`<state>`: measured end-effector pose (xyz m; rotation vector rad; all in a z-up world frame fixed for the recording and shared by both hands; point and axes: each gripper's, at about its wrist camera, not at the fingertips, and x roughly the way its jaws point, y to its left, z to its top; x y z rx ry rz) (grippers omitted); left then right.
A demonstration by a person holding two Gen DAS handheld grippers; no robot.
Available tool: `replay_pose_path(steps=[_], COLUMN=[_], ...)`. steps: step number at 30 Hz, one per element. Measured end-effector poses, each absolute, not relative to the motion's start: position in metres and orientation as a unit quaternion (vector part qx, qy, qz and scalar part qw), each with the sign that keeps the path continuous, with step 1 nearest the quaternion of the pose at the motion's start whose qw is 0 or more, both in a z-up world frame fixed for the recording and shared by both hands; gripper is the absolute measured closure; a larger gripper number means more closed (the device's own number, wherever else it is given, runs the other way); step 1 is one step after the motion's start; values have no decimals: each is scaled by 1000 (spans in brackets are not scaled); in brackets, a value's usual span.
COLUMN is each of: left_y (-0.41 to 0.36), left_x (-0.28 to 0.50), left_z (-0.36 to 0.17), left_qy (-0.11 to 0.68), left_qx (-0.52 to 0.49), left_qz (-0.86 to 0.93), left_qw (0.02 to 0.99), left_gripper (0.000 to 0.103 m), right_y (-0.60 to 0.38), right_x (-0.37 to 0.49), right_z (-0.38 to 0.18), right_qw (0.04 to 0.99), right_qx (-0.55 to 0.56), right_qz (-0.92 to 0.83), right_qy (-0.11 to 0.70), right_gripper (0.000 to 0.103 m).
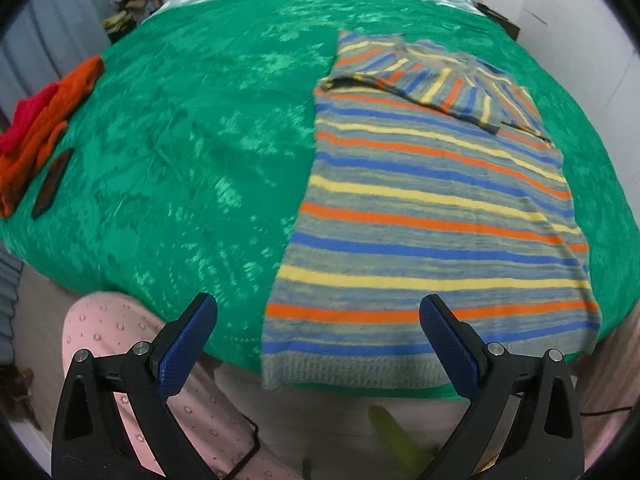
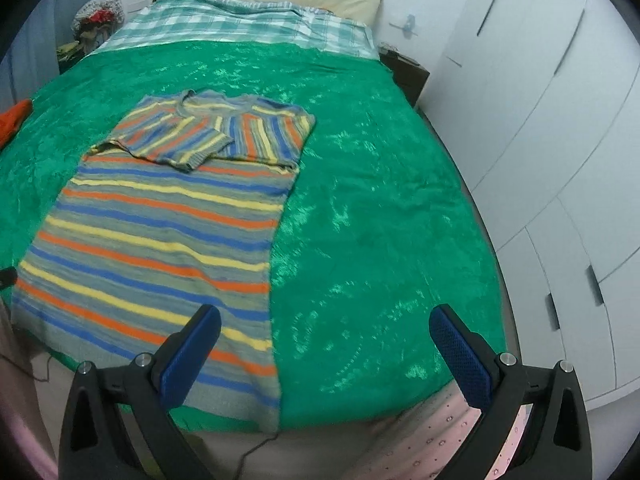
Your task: Fold small clothes
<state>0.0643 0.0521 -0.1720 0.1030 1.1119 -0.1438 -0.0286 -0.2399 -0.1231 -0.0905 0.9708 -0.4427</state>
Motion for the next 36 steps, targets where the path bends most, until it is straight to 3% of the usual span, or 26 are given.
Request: replay_pose_path(steps=[36], left_y=[30], left_x=[70], left_z=[-158], left_qy=[510], left_qx=[75], left_qz=[-71], left_qw=[854], left_gripper=[2], right_y=[-222], right_x=[-21], right_z=[-118], right_qw=[867], right_qx=[-45], right_qz=[-204], right_qy=[452], right_gripper=[0])
